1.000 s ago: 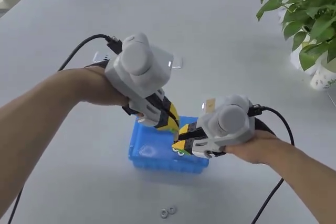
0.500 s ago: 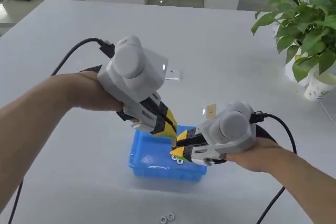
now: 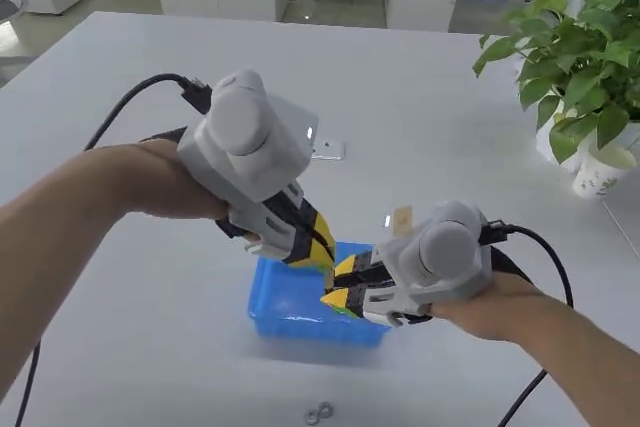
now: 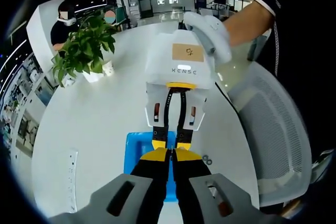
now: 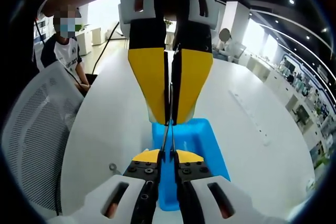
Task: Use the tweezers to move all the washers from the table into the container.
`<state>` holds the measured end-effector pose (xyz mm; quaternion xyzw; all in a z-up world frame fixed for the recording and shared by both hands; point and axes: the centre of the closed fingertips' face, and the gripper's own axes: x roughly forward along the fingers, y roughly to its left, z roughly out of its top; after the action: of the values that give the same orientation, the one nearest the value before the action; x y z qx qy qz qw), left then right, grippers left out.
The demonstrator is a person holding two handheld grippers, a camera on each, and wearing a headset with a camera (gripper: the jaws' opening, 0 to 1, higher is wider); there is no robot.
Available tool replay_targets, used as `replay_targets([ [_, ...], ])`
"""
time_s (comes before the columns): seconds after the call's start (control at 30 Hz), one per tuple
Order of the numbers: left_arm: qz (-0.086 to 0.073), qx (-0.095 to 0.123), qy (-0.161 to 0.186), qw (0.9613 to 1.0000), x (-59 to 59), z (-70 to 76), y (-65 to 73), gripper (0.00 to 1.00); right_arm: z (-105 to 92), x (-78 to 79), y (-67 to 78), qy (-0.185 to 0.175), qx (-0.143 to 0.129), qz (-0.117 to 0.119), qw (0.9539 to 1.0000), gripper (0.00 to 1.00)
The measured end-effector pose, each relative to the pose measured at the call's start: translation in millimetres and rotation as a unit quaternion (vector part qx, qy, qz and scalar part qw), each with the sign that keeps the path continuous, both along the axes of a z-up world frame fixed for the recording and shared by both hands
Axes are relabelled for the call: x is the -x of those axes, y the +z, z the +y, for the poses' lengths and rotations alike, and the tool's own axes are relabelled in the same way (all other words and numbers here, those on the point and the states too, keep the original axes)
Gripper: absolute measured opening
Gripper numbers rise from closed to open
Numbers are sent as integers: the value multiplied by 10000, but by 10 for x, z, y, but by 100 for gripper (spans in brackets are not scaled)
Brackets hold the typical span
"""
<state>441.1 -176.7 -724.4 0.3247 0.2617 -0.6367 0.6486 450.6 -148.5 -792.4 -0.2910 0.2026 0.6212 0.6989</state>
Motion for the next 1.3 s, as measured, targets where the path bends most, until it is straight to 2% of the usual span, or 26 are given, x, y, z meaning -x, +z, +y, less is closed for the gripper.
replay_targets([
  [0.57, 96, -39, -9, 9999, 301, -17, -127, 6, -28, 296, -122, -8, 25, 80, 10000, 11],
  [1.3, 270, -37, 20, 9996, 551, -23, -355, 6, -60, 607, -335, -30, 20, 264, 9996, 12],
])
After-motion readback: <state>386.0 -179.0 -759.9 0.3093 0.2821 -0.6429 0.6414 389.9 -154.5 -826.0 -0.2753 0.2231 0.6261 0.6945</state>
